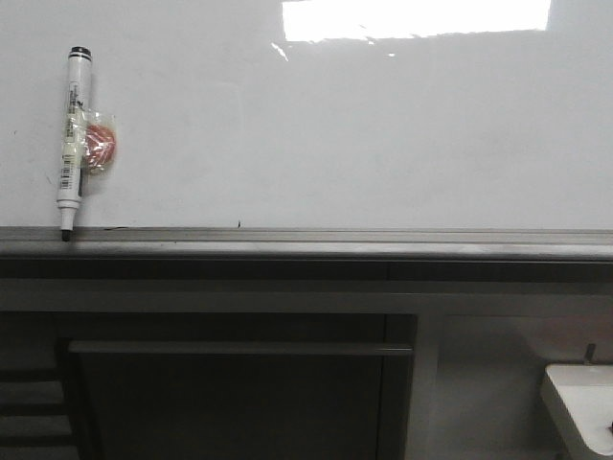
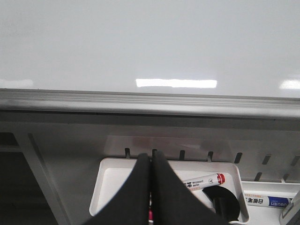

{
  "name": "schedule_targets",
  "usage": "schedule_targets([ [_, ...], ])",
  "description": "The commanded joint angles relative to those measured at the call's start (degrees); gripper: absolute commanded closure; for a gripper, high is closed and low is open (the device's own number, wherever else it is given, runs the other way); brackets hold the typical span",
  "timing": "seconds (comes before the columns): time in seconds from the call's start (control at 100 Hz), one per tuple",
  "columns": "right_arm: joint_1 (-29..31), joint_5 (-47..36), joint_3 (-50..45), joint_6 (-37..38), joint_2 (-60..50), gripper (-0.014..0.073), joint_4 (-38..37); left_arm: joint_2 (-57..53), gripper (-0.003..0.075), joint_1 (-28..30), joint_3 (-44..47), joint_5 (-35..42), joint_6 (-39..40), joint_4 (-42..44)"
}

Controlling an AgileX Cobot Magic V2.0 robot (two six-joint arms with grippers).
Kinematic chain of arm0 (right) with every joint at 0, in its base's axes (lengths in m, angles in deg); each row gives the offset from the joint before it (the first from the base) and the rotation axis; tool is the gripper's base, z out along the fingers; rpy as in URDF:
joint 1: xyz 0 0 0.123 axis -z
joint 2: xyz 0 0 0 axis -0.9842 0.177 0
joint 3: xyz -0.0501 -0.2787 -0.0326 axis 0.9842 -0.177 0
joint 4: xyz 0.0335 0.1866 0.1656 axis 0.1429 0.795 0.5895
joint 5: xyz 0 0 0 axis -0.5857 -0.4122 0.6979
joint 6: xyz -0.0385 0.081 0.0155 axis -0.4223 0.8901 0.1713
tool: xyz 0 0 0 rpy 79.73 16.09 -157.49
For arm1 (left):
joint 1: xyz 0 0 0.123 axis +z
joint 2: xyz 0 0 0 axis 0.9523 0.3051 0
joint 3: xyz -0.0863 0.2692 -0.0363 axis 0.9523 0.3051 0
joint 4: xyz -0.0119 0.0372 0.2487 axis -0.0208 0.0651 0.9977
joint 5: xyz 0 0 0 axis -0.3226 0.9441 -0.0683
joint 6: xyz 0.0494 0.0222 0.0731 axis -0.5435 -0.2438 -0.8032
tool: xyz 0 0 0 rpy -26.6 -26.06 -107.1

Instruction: Write number 0 on whiteboard

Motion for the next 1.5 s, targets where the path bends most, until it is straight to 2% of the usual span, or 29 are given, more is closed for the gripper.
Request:
schedule_targets([
  [0.0,0.37,-5.78,-1.31,-0.27,-1.17,0.0649,-0.55,-1.54,0.0741,0.00,0.60,8.26,0.44,-0.57],
  [0.1,0.37,-11.13,-1.31,-0.27,-1.17,0.0649,-0.55,-1.54,0.0741,0.00,0.60,10.87,0.44,-0.57],
  [0.34,0.37,-23.32,-1.31,-0.27,-1.17,0.0649,-0.55,-1.54,0.0741,0.00,0.60,11.33,0.44,-0.57],
  [0.39,0.37,-25.54,-1.31,-0.27,-1.17,0.0649,-0.55,-1.54,0.0741,0.10,0.60,12.18,0.44,1.94],
  [0.54,0.37,-28.48,-1.31,-0.27,-1.17,0.0649,-0.55,-1.54,0.0741,0.10,0.60,14.07,0.44,1.94],
  [0.66,0.37,-24.46,-1.22,-0.27,-1.17,0.0649,-0.34,-1.54,0.0741,0.10,0.60,14.82,0.44,1.14],
  [0.75,0.37,-22.11,-0.31,-0.15,-1.02,0.0649,3.79,-1.54,0.0741,0.10,0.49,16.33,0.44,-0.90],
  [0.89,0.37,-15.18,4.44,-0.15,2.24,0.0649,5.44,-0.95,0.0741,0.10,-0.80,15.98,0.44,-3.27],
  [1.08,0.23,0.25,15.19,-0.15,12.25,0.0649,5.44,6.61,0.0741,0.10,-8.15,9.20,0.44,-4.64],
  [1.16,0.23,3.88,20.09,-0.15,16.81,0.0649,5.44,12.36,0.0741,0.10,-13.33,4.70,0.44,-4.64],
  [1.3,0.23,6.07,25.94,-0.15,22.72,0.0649,7.00,20.89,0.0741,0.10,-20.96,2.02,0.44,-6.14],
  [1.49,0.23,4.88,27.07,-0.15,25.22,0.0649,7.96,26.40,0.0741,0.10,-25.84,2.23,0.44,-8.56],
])
